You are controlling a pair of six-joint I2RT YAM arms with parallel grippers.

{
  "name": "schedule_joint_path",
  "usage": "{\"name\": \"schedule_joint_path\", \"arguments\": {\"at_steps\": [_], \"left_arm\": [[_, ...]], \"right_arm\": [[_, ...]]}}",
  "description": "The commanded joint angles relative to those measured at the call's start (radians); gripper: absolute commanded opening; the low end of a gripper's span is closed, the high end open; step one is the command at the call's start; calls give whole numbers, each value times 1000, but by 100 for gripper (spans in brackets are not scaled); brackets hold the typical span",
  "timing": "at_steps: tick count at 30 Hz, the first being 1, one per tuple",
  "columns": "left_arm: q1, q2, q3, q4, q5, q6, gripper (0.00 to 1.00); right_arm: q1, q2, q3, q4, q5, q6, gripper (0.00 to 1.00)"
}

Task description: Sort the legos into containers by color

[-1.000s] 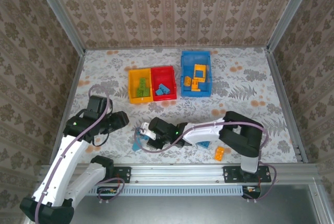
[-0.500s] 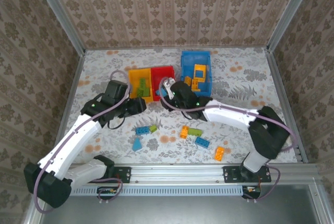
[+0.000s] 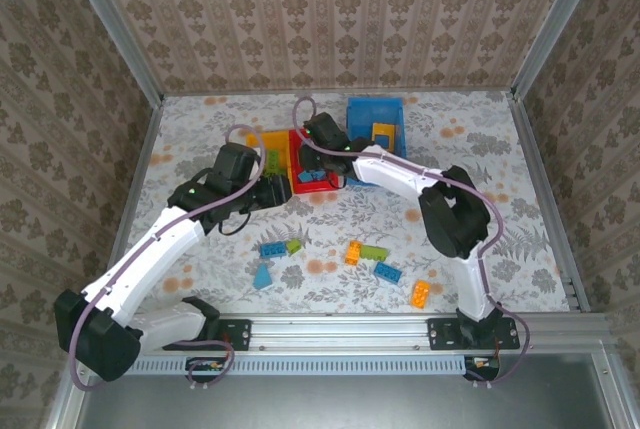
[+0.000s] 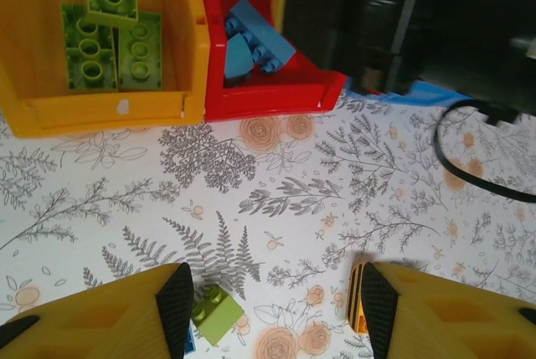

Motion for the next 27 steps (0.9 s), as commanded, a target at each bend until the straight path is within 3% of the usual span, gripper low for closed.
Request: {"name": "schedule_joint_path", "arguments": {"at_steps": [1, 7, 12, 15, 21, 27], "left_arm": [[-11, 13, 31, 24, -18, 39, 58], [-15, 7, 27, 7, -16, 47, 58], [-15, 12, 33, -6, -10, 55, 58], [-15, 11, 31, -18, -16, 62, 59], [-10, 15, 15, -47, -20, 75, 60], [-6, 29, -24, -68, -10, 79, 61]], "right_arm": [[2, 64, 82, -76, -11, 29, 25], [-12, 129, 156, -84, -14, 47, 29], [-14, 117, 159, -78, -5, 42, 50], [-12, 65, 110, -50, 8, 37, 56], [8, -71, -4, 15, 55, -24, 57], [39, -276, -260, 169, 100, -106, 57]]}}
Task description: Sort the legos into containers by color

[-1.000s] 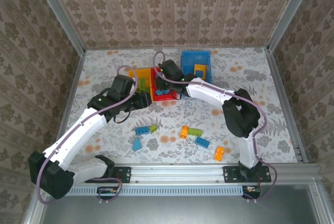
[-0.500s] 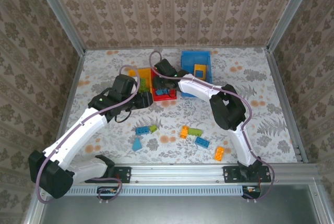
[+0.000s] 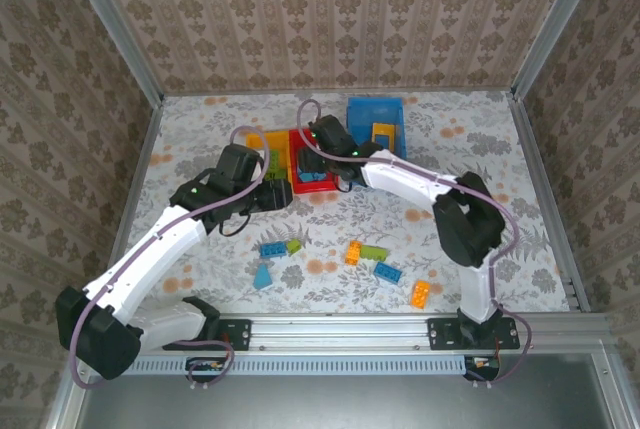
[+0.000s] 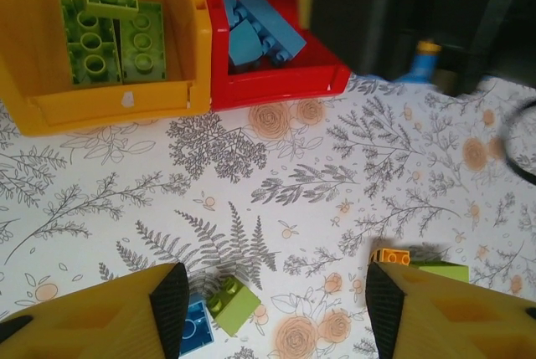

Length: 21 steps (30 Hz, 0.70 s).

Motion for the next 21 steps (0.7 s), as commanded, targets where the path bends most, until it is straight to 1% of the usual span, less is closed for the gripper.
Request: {"name": "schedule_joint_path", "arguments": {"at_steps": [1, 3, 5, 7, 9, 11, 14, 16, 19, 21], "left_arm": [[-1, 22, -25, -35, 5, 28, 62], [-10, 36, -36, -19, 39, 43, 62], [-40, 72, -30, 6, 94, 73, 62], [-94, 118, -12, 31, 136, 119, 62], [-165, 170, 20, 37, 154, 202, 62], [-229, 232, 48, 44, 178, 302, 63], [-290, 323, 94, 62, 209, 436, 65], [-311, 385, 127, 73, 238, 529, 66], [-332, 467, 171, 90, 262, 653, 67], [-344, 496, 173, 125, 289, 721, 68]], "right_arm": [[22, -153, -148, 142, 45, -64, 57], [32, -245, -283, 211, 43, -78, 57], [45, -344, -404, 226, 51, -100, 57], [50, -447, -520, 224, 51, -114, 58], [52, -570, -631, 203, 50, -110, 59], [50, -706, -719, 116, 74, -98, 60], [48, -884, -795, -44, 116, -61, 64], [41, -983, -814, -164, 138, -23, 67], [34, -1107, -830, -303, 119, 13, 71], [33, -1164, -833, -391, 115, 44, 72]]}}
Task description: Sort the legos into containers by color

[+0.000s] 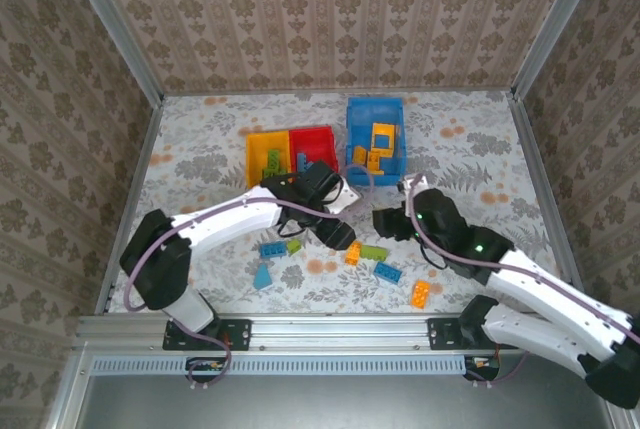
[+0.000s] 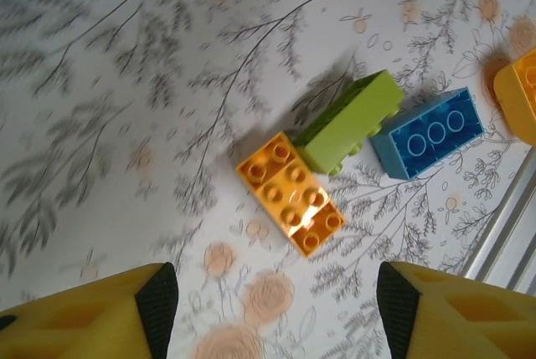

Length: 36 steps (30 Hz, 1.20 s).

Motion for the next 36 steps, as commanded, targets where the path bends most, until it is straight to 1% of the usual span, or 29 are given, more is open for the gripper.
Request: {"name": "schedule_joint_path", "arguments": {"at_steps": [1, 3, 5, 8, 13, 17, 22, 26, 30, 36], "left_arm": [[-26, 35, 24, 67, 72, 227, 68], [-59, 49, 16, 105, 74, 298, 69], [-98, 76, 16, 128, 48, 365, 69], [-131, 129, 33, 153, 17, 411, 70], [-171, 208, 75, 179, -31, 462, 70], [-189, 246, 87, 209, -85, 465, 71], [-201, 278, 91, 216, -112, 473, 70], [-203, 289, 88, 214, -121, 471, 67], [-202, 299, 88, 210, -108, 467, 56], [-208, 317, 88, 215, -101, 450, 54]], "right_arm": [[-7, -84, -21, -251, 28, 82, 73], [-8, -138, -22, -306, 40, 112, 74], [-12, -190, -20, -344, 47, 130, 76], [-19, -229, -7, -387, 52, 149, 77], [-23, -254, 8, -442, 15, 177, 79], [-29, -257, 24, -472, 4, 213, 80], [-32, -269, 25, -481, -17, 239, 80], [-35, -277, 20, -482, -17, 245, 80], [-38, -276, 20, -477, -17, 245, 80], [-43, -271, 20, -468, -22, 248, 80]]}}
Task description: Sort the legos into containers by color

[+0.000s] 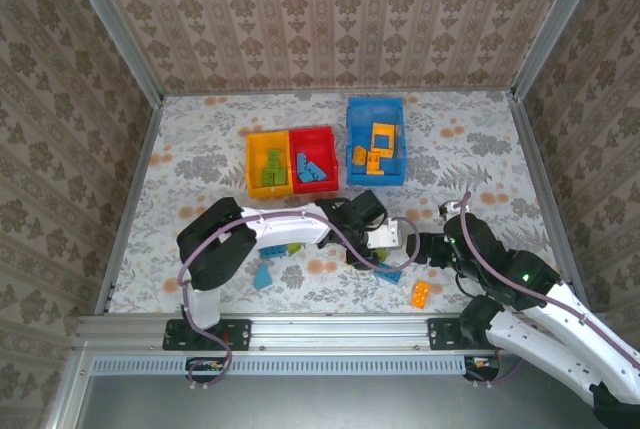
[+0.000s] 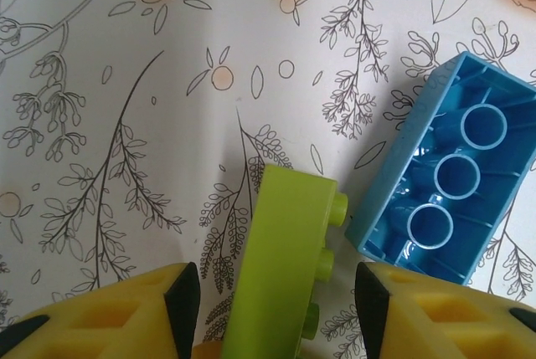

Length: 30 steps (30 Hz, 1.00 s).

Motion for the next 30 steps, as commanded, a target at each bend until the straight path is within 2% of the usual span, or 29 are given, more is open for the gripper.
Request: {"name": "schedule_joint_path", "arguments": {"at_steps": [1, 7, 9, 15, 24, 27, 30], "left_arm": [[-13, 34, 24, 0, 7, -4, 52], [-13, 44, 40, 19, -13, -30, 29], [-12, 36, 43, 29, -33, -40, 24], [29, -44, 44, 53, -115, -108, 21], [178, -293, -51, 47, -192, -274, 19], [259, -379, -107, 36, -229, -347, 19], [377, -433, -138, -14, -270, -450, 19]], "right_arm": [[-6, -6, 22, -18, -11, 19, 80], [-8, -8, 25, -20, -8, 22, 79], [-8, -9, 26, -17, -9, 22, 79], [-9, 0, 35, 8, -3, 7, 77], [-12, 80, 73, 138, -3, -59, 77], [-15, 129, 76, 229, -40, -94, 77], [-11, 214, 77, 371, -121, -156, 76]]}}
